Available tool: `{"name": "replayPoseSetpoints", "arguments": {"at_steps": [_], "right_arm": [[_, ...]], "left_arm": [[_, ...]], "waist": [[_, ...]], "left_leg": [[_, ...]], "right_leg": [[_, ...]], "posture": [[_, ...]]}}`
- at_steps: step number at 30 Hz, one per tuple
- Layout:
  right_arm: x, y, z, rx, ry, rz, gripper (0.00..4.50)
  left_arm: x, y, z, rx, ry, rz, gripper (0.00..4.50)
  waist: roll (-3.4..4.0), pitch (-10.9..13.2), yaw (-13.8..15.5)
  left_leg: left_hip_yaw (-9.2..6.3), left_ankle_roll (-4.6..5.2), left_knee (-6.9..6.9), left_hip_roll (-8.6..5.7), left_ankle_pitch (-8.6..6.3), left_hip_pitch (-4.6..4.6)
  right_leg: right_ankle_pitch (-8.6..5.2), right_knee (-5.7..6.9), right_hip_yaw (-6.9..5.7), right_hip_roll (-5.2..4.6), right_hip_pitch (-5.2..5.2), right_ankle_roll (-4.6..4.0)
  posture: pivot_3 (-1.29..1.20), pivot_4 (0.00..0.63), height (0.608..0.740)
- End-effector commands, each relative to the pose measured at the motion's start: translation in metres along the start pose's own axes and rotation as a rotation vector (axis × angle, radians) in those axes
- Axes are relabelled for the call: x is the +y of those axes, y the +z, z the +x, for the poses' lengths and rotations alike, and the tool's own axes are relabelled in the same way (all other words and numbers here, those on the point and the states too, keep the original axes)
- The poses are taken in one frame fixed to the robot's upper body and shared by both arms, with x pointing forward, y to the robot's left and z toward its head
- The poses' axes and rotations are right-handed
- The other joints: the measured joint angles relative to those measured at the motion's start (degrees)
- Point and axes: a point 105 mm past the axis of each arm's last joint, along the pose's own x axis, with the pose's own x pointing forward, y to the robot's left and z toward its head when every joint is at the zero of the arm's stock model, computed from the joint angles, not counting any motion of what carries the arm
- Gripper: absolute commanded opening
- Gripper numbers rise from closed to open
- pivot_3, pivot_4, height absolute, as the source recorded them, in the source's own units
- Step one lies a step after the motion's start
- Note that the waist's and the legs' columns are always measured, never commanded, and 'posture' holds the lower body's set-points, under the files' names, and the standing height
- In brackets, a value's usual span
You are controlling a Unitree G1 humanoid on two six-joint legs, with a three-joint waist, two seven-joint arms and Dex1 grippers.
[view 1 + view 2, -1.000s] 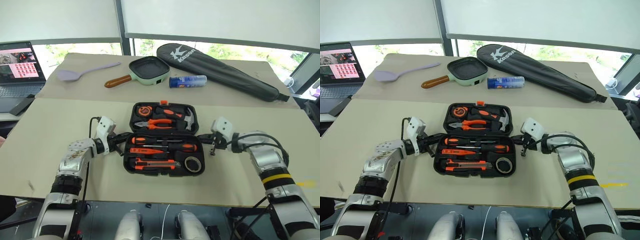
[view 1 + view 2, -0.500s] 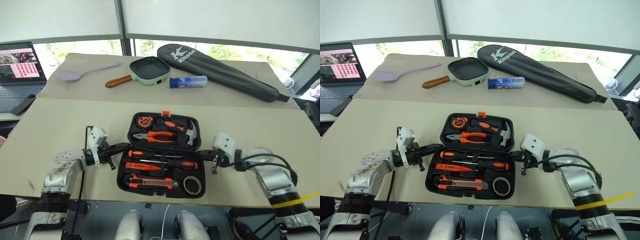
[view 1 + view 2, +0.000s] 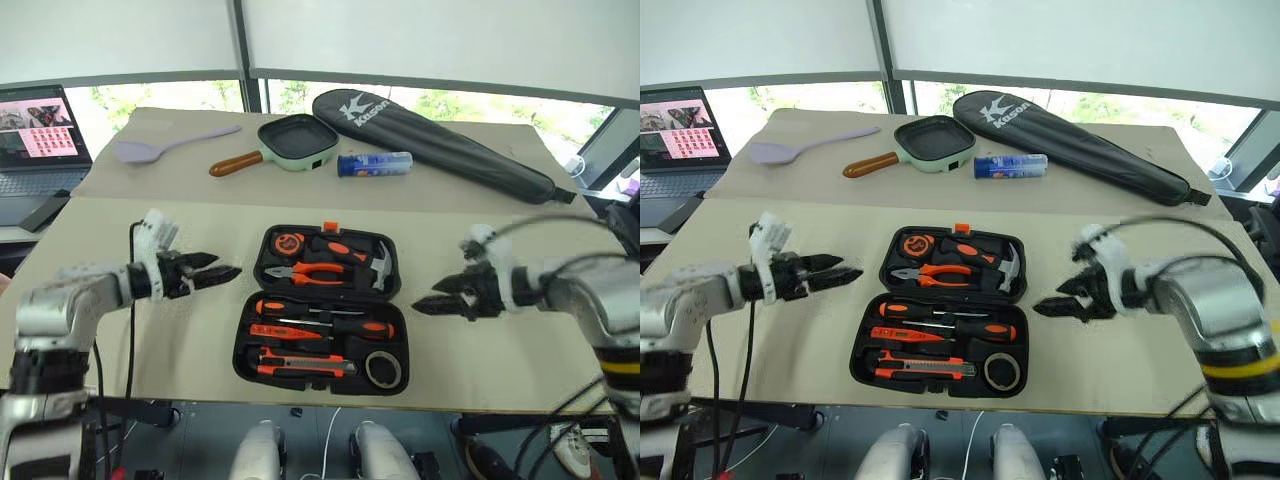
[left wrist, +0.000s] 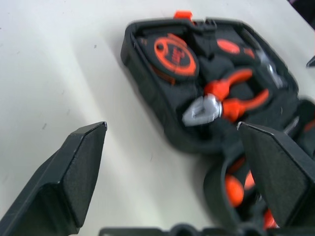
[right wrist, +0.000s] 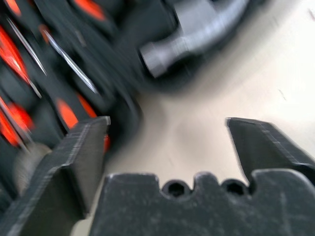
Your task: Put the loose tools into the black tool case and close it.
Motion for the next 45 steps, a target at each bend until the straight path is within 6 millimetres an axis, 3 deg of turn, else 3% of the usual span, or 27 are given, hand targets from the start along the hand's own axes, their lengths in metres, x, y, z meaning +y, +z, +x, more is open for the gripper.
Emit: {"name": "replayPoseSetpoints", "arguments": {"at_steps": [1,5,10,14,17,20,24,30,33,38,41,45], "right_arm": [[-0.012,0.007,0.001,-0.009,-0.066,0.110,4.49],[-0.014,0.015,0.013,0.004,-0.093,0.137,4.49],[-0.022,0.015,0.021,0.014,-0.149,0.147,4.49],[-0.027,0.012,0.025,0.032,-0.176,0.174,3.47],[-0.033,0.006,0.027,0.060,-0.209,0.209,2.34],[-0.033,0.003,0.030,0.074,-0.208,0.224,1.39],[-0.028,0.003,0.034,0.077,-0.194,0.229,0.03],[-0.025,0.008,0.038,0.039,-0.181,0.221,0.00],[-0.019,0.025,0.037,-0.090,-0.145,0.117,0.00],[0.001,0.053,0.013,-0.396,-0.066,-0.117,0.00],[0.004,0.058,-0.004,-0.564,-0.109,-0.240,0.00],[0.004,0.054,-0.019,-0.711,-0.251,-0.423,0.00]], "left_arm": [[0.005,-0.006,0.010,0.060,0.056,-0.081,4.38],[0.013,-0.010,0.024,0.099,0.117,-0.086,4.38],[0.006,-0.007,0.036,0.091,0.080,-0.092,4.38],[0.007,-0.011,0.040,0.110,0.079,-0.083,4.38],[0.007,-0.012,0.043,0.111,0.073,-0.076,4.38],[0.006,-0.013,0.048,0.117,0.074,-0.082,3.76],[0.002,-0.015,0.053,0.124,0.054,-0.094,2.15],[-0.007,-0.023,0.060,0.150,0.012,-0.088,0.09],[-0.006,-0.021,0.057,0.102,0.007,-0.097,0.02],[-0.004,0.005,0.036,-0.208,-0.012,0.011,0.02],[-0.014,0.023,0.013,-0.462,-0.036,0.215,0.02],[-0.022,0.017,-0.008,-0.585,-0.035,0.377,0.02]], "waist": [[0.00,0.0,0.0],[-0.02,0.0,0.0],[-0.01,0.0,0.1],[-0.01,0.0,0.1],[-0.01,0.0,0.1],[-0.01,0.0,0.2],[-0.04,0.0,0.5],[0.03,-0.1,0.4],[0.03,-0.1,0.3],[0.05,-0.1,-0.1],[0.06,0.0,-0.1],[0.01,0.0,0.0]], "left_leg": [[0.00,0.00,-0.02,-0.01,0.00,-0.02],[0.01,0.00,-0.02,-0.06,-0.01,-0.36],[0.04,0.00,0.00,-0.10,0.00,-0.36],[0.06,0.00,0.01,-0.12,0.00,-0.35],[0.05,-0.01,0.01,-0.12,0.00,-0.35],[0.06,-0.01,0.01,-0.13,0.01,-0.30],[0.06,-0.01,0.05,-0.16,0.01,-0.30],[0.06,-0.05,0.05,-0.18,0.08,-0.08],[0.05,-0.05,0.04,-0.18,0.09,0.11],[-0.03,-0.07,0.01,-0.14,0.11,0.11],[-0.08,-0.13,-0.04,-0.13,0.15,-0.29],[-0.07,-0.14,-0.05,-0.09,0.15,-0.57]], "right_leg": [[-0.01,-0.02,0.00,-0.01,-0.02,0.01],[-0.01,-0.02,-0.02,-0.07,-0.30,0.03],[-0.01,-0.02,-0.08,-0.13,-0.25,0.02],[-0.01,-0.02,-0.13,-0.14,-0.21,0.03],[-0.01,-0.01,-0.13,-0.14,-0.21,0.03],[-0.01,-0.01,-0.14,-0.14,-0.15,0.03],[0.00,-0.02,-0.19,-0.18,-0.09,0.04],[0.00,0.05,-0.20,-0.18,0.09,0.04],[0.00,0.05,-0.19,-0.17,0.28,0.04],[0.01,0.04,-0.16,-0.15,0.25,0.04],[0.03,0.04,-0.08,-0.15,-0.20,0.03],[0.04,-0.04,-0.13,-0.17,-0.39,0.03]], "posture": [[0.00,0.150,0.740],[0.00,0.150,0.740],[0.00,0.150,0.740],[0.00,0.150,0.740],[0.00,0.150,0.740],[0.00,0.150,0.740],[0.00,0.150,0.740],[0.00,0.150,0.740],[0.00,0.150,0.740],[0.00,0.150,0.740],[0.00,0.150,0.740],[0.00,0.150,0.740]]}}
